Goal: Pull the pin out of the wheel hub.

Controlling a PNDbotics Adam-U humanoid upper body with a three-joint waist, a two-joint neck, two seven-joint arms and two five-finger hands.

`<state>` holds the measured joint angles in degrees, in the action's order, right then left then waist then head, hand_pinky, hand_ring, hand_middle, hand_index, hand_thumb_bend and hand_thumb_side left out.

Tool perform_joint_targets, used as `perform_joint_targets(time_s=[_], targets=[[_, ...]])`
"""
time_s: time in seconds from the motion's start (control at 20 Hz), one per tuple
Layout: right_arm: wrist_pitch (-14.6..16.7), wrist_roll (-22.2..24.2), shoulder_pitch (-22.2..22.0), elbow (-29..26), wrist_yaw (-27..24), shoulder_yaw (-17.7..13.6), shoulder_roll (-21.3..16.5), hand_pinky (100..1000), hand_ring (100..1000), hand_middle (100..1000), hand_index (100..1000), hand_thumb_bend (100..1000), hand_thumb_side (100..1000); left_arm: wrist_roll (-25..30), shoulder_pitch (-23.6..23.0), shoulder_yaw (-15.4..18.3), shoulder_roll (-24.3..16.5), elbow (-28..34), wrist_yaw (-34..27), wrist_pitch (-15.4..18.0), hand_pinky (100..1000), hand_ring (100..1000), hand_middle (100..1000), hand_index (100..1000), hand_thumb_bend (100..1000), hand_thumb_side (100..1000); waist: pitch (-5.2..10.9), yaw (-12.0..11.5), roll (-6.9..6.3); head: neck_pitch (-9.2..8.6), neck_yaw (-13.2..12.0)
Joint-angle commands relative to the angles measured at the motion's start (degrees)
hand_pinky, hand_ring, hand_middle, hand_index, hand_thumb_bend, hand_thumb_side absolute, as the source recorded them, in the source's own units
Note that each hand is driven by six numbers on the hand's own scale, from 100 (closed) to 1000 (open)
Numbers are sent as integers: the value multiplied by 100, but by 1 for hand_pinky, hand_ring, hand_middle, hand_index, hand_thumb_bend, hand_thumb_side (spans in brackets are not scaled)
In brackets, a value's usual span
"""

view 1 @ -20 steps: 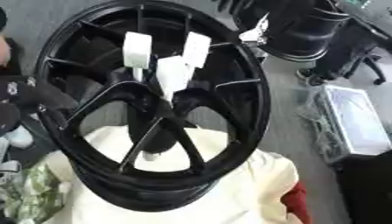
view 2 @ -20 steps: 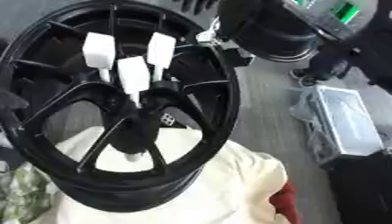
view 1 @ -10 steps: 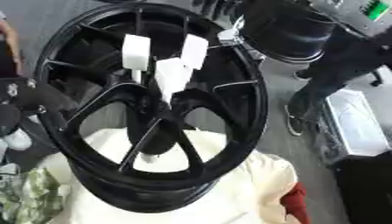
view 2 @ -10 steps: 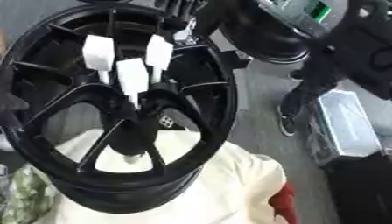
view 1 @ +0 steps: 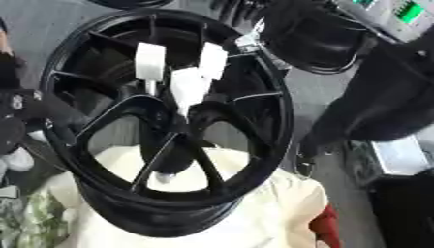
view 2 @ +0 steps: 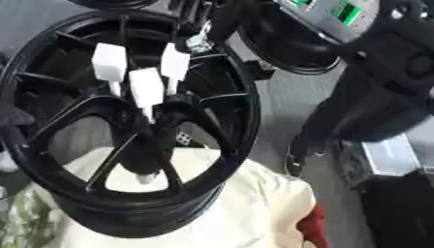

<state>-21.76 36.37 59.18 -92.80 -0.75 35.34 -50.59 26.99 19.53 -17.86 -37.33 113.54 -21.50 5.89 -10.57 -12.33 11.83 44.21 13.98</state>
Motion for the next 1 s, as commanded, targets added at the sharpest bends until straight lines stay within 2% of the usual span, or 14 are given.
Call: perform_joint_targets(time_s=[0.05,0.1,0.15,0.2,0.45,0.5,0.6,0.65,0.85,1.0], targets=[[-214,10,161,-64,-52,25,-117,894,839,821,945,312,429,-13,10,40,-158,105,-33,-16,614,759,660,723,100,754,162,37,-84,-9,-10],[-263,34,175,-65,-51,50,-108,896,841,823,946,353,438,-14,3,40,-160,105,-36,-19,614,759,660,723,100,754,170,45,-84,-9,-12],[-298,93,181,-66,-32,84,-106,900,848,827,947,453,574,-13,0,39,-160,105,-37,-22,614,759,660,723,100,755,175,47,-82,-9,-13],[-327,173,185,-64,7,112,-106,902,853,829,947,459,640,-10,-2,38,-161,105,-36,-26,614,759,660,723,100,756,178,47,-81,-9,-13],[-365,494,273,16,209,180,10,908,861,836,954,459,587,5,-21,35,-164,105,-8,-42,614,759,660,724,100,760,181,32,-85,-9,3],[-349,539,302,49,231,190,47,909,862,837,956,459,544,3,-21,36,-163,105,-9,-43,614,759,660,724,100,759,185,30,-87,-9,8],[-305,610,349,117,271,212,108,912,866,839,960,459,520,-2,-15,37,-162,105,-19,-41,614,759,660,723,100,758,192,29,-88,-9,13],[-283,650,367,148,288,230,137,916,871,843,967,456,463,-5,-14,39,-163,105,-24,-40,614,759,660,723,100,758,195,29,-88,-9,19],[-257,776,417,257,398,283,230,918,875,843,968,455,531,-19,-27,45,-166,105,-27,-51,614,759,660,723,100,759,206,36,-80,-9,59],[-217,815,433,282,419,281,268,919,876,841,961,455,537,-20,-38,45,-170,105,-6,-59,614,759,660,723,100,759,200,36,-73,-9,57]])
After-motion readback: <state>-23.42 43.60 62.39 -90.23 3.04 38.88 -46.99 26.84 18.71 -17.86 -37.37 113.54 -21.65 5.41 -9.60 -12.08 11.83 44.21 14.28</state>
